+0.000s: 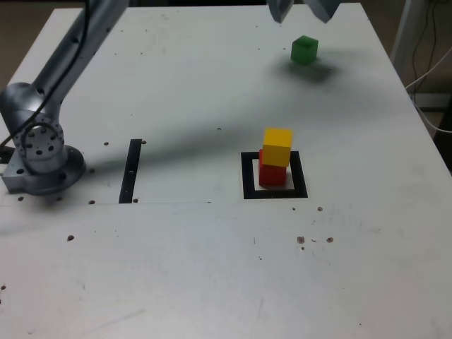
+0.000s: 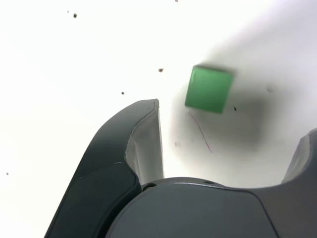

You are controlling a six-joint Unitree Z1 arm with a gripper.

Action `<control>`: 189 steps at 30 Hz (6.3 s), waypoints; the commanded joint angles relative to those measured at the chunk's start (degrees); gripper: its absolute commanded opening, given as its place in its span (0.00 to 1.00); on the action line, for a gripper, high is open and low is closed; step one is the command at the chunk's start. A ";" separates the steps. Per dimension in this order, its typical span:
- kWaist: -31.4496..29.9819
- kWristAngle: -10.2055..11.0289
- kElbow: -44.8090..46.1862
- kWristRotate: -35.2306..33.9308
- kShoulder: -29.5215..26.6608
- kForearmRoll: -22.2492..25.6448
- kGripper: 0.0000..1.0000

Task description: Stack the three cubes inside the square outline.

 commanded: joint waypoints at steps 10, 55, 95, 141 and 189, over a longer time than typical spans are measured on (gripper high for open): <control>0.65 0.36 -2.49 0.35 5.24 0.42 0.91; 1.35 -3.12 -9.78 -2.25 8.59 5.56 0.20; -31.03 -8.66 41.63 -39.35 -34.86 -0.22 0.21; -38.62 -8.13 51.55 -51.89 -29.95 -11.72 0.21; -41.45 -7.30 47.11 -52.89 -28.95 -5.97 0.83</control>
